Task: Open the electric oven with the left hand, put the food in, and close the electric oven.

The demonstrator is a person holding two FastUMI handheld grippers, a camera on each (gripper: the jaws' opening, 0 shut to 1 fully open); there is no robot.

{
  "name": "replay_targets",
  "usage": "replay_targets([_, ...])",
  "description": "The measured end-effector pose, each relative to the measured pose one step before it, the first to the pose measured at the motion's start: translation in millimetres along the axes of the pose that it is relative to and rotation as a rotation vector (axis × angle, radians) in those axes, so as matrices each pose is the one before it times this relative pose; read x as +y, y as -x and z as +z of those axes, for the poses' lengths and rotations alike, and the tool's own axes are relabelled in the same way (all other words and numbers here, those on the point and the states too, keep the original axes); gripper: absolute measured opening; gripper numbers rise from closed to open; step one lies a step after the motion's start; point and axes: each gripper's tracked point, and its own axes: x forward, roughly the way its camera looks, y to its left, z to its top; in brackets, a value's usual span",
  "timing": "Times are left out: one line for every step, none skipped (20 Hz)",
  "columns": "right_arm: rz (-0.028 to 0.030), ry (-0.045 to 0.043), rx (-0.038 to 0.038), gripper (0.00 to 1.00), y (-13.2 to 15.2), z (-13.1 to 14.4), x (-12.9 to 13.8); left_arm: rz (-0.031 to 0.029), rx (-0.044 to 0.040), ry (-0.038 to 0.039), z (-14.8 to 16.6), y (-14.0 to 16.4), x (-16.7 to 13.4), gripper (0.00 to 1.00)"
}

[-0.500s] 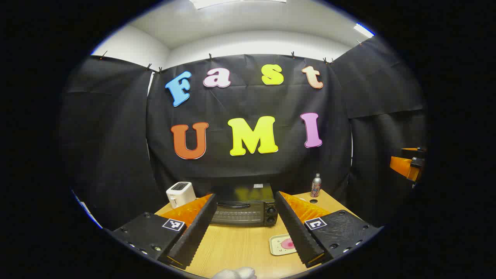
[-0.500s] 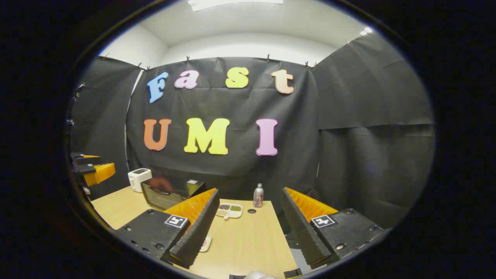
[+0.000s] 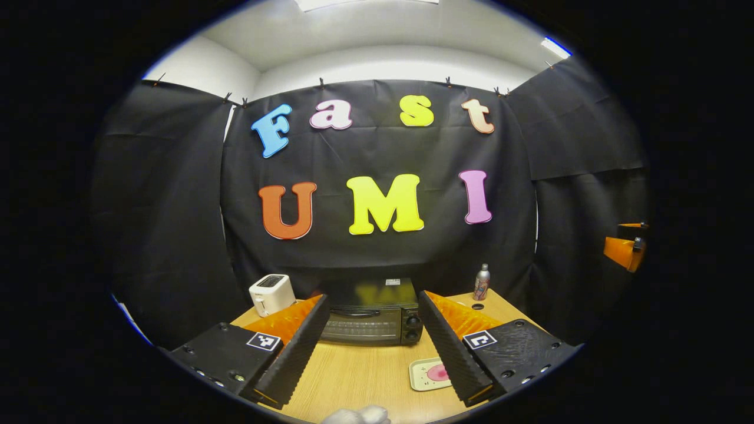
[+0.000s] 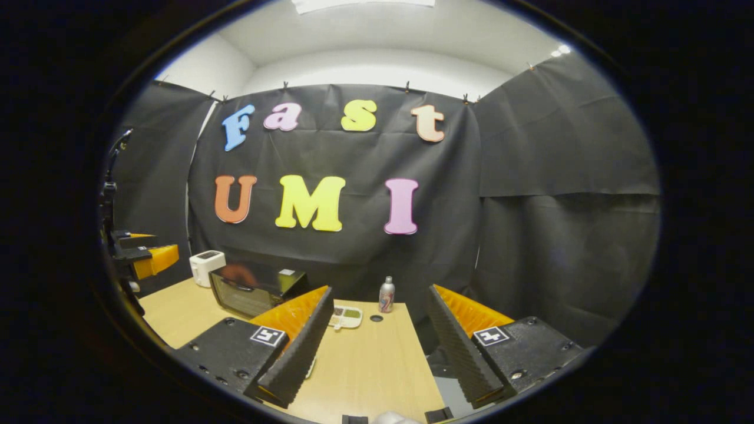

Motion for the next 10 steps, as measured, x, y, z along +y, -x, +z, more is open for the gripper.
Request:
replay_targets([-0.00442, -0.00153, -0.00084, 0.99, 0.45, 0.34, -1.02, -0.00288, 0.00070, -0.00513, -1.19, -3.89, -0.67, 1.00])
replay_targets([-0.00568, -0.00079, 0.00133, 0.99, 0.72, -1.69, -1.05, -0.00242, -0.00291, -0.00755, 0.12, -4.78, 1.12, 0.96])
replay_targets([-0.00288, 0.00051, 0.00164, 0.99, 1.02, 0.04, -0.24, -0.00170, -0.00017, -0.00562, -1.08, -5.56, 0.53, 1.00])
replay_targets([-0.00597, 0.00053, 0.00318, 0.99, 0.54, -2.09, -0.94, -0.00292, -0.00339, -0.00338, -1.30, -7.70, 0.19, 0.96])
replay_targets([-0.00461, 0.00123, 0.00290, 0.99, 0.32, -0.09, -0.71, -0.00977, -0.00155, 0.00188, -2.60, -8.34, -0.46, 1.00])
replay_targets([-0.00563, 0.00038, 0.00126, 0.99, 0.75, 0.00, -1.08, -0.01348, 0.00110, 0.00855, -3.00, -10.12, -2.67, 0.96])
replay_targets([-0.00654, -0.00055, -0.00059, 0.99, 1.70, 0.99, -1.00, 0.00199, -0.00597, 0.00006, -2.24, -10.71, 2.34, 0.96])
replay_targets([-0.00831, -0.00030, 0.00046, 0.99, 0.73, -0.74, -2.12, -0.00094, 0.00256, -0.00136, -3.52, -11.42, 2.85, 0.96])
replay_targets([-0.00985, 0.00290, 0.00188, 0.99, 2.18, 0.02, -1.58, -0.00125, 0.00561, 0.00274, -5.56, -11.95, 1.09, 0.96])
replay_targets([-0.01033, 0.00379, 0.00287, 0.99, 1.28, -0.85, -2.18, -0.00280, 0.00164, -0.00084, -4.08, -14.42, 1.34, 1.00])
